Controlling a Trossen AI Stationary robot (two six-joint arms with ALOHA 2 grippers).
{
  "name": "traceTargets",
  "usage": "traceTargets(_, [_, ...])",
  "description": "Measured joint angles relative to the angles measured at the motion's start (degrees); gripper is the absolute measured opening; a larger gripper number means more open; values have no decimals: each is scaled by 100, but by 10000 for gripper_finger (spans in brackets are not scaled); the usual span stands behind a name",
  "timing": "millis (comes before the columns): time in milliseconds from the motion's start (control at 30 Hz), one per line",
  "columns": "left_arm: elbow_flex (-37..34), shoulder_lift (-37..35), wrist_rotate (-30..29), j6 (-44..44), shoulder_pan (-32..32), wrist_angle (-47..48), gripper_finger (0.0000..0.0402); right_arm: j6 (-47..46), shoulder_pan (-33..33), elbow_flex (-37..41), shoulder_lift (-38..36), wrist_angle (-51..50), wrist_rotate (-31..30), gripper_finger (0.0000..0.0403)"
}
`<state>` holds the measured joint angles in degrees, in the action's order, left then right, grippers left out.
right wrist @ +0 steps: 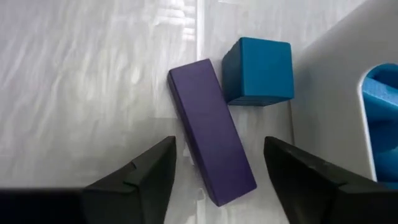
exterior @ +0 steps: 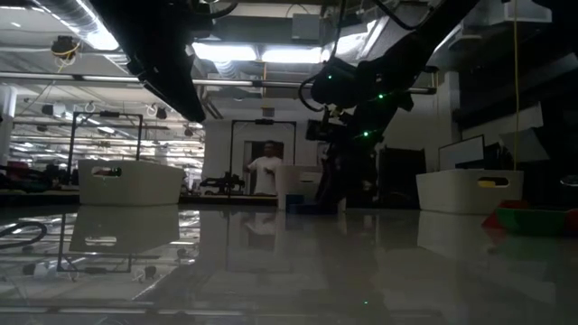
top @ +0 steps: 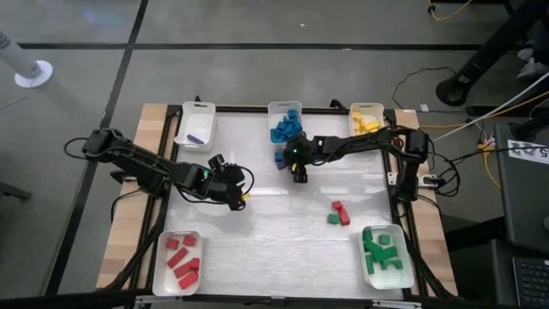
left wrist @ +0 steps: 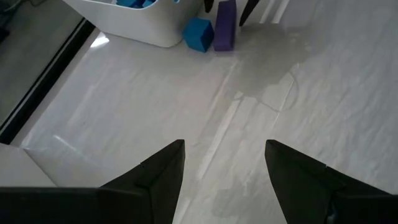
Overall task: Sort blocks
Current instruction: Put the violet block into the top left white bin
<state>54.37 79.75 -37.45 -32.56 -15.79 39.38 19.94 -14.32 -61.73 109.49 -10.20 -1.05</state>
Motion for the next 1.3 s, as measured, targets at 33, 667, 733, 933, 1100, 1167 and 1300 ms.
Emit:
traceTargets(33, [0,0,0,0,0,2,212,-2,-1,0,0,-21,40,233])
traceTargets(667, [0,0,0,0,-2,2,212,-574,274,11,19,-297,191,132])
traceTargets(733, [0,0,0,0,-2,2,212,-573,316,13,11,-306,191,135])
traceTargets(933, [0,0,0,0,-2,2,212,-843,338,15,11,-312,165,134])
traceTargets(1100, [0,0,0,0,-2,0,212,-992,338,15,8,-314,262,125])
traceTargets(1167, [0,0,0,0,-2,-4,212,-1043,338,16,4,-314,472,119])
traceTargets(1300, [0,0,0,0,-2,-120,212,-1303,358,17,7,-185,873,115])
